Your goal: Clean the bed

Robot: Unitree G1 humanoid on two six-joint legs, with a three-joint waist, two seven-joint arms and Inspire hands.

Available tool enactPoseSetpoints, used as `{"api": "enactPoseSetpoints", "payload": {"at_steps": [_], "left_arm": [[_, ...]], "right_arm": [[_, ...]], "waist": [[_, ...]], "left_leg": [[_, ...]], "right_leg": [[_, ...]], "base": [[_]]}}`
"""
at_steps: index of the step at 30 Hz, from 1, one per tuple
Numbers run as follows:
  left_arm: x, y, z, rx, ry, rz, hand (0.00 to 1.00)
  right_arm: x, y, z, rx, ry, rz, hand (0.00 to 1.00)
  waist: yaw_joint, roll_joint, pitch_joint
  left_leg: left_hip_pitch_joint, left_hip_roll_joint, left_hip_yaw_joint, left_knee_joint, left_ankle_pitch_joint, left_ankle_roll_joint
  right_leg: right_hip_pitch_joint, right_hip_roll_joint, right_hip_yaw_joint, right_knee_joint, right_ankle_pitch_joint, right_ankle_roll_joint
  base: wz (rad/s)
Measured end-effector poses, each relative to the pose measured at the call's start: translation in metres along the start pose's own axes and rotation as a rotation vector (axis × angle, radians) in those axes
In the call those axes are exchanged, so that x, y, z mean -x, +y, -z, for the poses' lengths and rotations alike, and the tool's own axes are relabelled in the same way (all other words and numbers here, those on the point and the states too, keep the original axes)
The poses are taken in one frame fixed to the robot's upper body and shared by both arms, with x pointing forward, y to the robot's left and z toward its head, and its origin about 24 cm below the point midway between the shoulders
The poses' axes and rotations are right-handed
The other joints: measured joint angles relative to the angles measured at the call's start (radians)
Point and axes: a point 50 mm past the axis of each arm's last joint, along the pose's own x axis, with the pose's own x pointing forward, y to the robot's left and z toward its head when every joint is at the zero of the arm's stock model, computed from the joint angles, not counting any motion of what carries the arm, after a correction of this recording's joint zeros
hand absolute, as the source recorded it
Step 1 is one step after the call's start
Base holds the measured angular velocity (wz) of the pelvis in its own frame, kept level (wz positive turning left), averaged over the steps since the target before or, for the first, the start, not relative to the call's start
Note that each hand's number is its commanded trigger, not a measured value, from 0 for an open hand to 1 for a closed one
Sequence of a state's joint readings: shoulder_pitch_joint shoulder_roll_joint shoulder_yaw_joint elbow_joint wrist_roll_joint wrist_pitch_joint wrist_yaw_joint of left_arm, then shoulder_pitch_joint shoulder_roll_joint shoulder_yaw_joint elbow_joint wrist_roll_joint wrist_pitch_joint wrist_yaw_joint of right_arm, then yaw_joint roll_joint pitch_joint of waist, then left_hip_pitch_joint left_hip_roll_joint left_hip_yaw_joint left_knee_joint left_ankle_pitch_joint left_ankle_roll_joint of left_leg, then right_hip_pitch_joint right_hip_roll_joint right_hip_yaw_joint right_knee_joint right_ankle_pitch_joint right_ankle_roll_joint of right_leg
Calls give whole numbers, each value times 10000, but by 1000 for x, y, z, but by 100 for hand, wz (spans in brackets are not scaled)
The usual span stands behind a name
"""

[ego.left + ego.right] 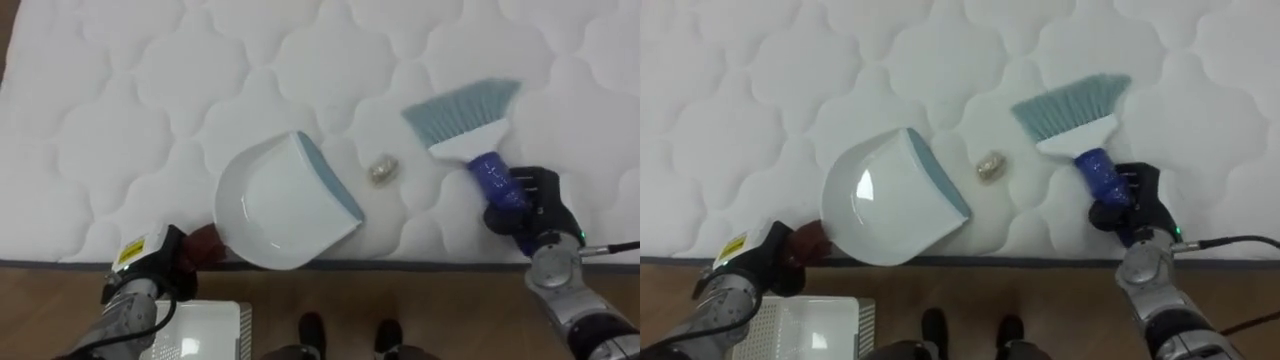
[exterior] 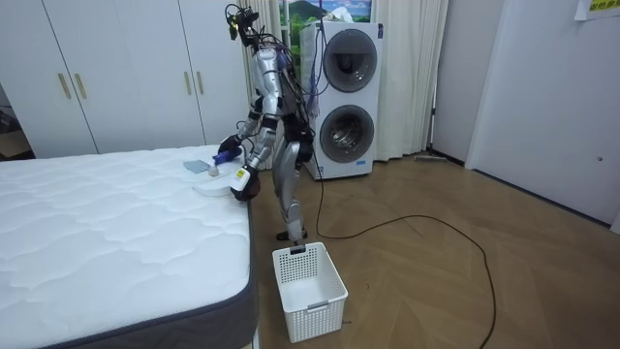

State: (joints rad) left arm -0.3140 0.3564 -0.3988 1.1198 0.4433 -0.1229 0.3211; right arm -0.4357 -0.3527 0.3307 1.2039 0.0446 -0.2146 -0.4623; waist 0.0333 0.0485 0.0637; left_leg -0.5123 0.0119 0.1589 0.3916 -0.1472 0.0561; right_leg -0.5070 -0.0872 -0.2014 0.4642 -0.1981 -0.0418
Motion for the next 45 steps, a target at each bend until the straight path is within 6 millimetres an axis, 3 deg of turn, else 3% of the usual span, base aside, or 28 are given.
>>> {"api": "enactPoseSetpoints", "payload": {"at_steps": [18, 23, 26, 28, 31, 38, 45], "left_arm": [[-3, 9, -2, -183, -159, 140, 100], [-4, 12, -1, -241, -117, 76, 100], [-4, 15, 1, -470, -59, 1, 100], [-5, 18, 2, -681, -73, -106, 100], [-6, 26, 1, -1104, -229, -334, 100], [-10, 55, 2, -2146, -500, -1117, 100], [-9, 57, 4, -2237, -439, -1257, 100]], "right_arm": [[-2, -6, 13, 165, 1074, -354, 100], [-5, -8, 10, 417, 988, -542, 100], [-7, -13, 10, 1118, 843, -648, 100], [-8, -17, 14, 1819, 921, -649, 100], [-12, -33, 16, 3277, 807, -480, 100], [-33, -82, -11, 6671, -311, 461, 100], [-41, -98, -41, 9519, -1733, 1055, 100]], "waist": [[6, -129, 29], [-26, -217, 26], [-10, -387, 12], [14, -609, 8], [50, -826, 1], [41, -1233, 18], [277, -1521, 38]], "left_leg": [[-191, -76, -63, 229, 4, 10], [-217, -131, -20, 254, 14, 27], [-222, -149, -2, 273, 27, 47], [-219, -187, 6, 354, 26, 46], [-329, -198, 8, 432, 33, 58], [-521, -140, 82, 477, 70, 120], [-487, 4, 234, 410, 70, 113]], "right_leg": [[-31, -131, -162, 81, -35, 42], [-217, -195, -29, 385, -116, 44], [-295, -241, -21, 469, -172, 15], [-343, -310, 2, 678, -260, 10], [-445, -333, 23, 749, -284, 18], [-647, -281, 52, 733, -118, 1], [-654, -166, 104, 674, -9, -50]], "base": [[3], [-3], [0], [3], [1], [-4], [-7]]}}
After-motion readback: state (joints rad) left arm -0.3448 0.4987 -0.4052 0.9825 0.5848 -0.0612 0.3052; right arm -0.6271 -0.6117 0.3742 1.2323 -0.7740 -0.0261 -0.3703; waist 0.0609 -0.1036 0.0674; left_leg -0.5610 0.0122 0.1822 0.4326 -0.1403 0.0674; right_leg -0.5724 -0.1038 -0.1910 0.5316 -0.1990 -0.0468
